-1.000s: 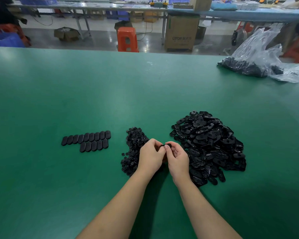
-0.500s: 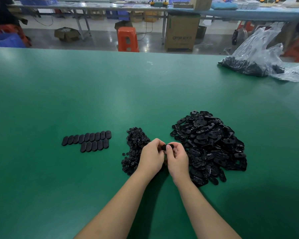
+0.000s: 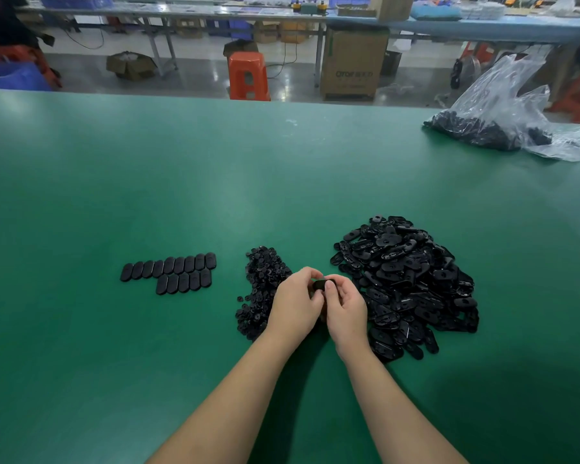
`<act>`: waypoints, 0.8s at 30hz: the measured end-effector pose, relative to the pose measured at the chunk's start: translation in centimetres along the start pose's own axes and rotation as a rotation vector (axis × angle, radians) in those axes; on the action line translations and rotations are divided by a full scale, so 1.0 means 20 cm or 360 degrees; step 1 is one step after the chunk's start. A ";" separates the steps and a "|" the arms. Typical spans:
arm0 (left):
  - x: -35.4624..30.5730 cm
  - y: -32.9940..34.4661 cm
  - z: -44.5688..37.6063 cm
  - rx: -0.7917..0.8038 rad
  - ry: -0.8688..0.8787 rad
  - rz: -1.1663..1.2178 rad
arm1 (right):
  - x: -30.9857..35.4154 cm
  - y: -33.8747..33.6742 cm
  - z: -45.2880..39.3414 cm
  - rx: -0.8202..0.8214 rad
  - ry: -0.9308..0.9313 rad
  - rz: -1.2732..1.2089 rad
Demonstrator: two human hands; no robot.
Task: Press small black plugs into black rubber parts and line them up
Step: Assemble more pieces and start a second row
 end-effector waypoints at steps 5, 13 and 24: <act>-0.06 -0.09 0.00 -0.0098 0.0435 -0.0337 | 0.01 0.01 0.01 0.0002 0.0046 -0.0066; 0.51 -0.82 -0.03 -0.0908 -0.0163 -0.0249 | 0.05 0.01 0.05 0.0064 0.0010 -0.0008; 1.14 -1.17 0.08 -0.0976 -0.0944 -0.0766 | 0.08 0.01 0.07 0.0065 -0.0053 0.0100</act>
Point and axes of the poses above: each hand's wrist, its own z-axis away from the middle knuckle, its own y-axis out of the palm, x = y × z, the point moved 10 cm from there along -z, towards the middle knuckle, and after that the axes turned 15 degrees about -x, right-handed, at the moved point
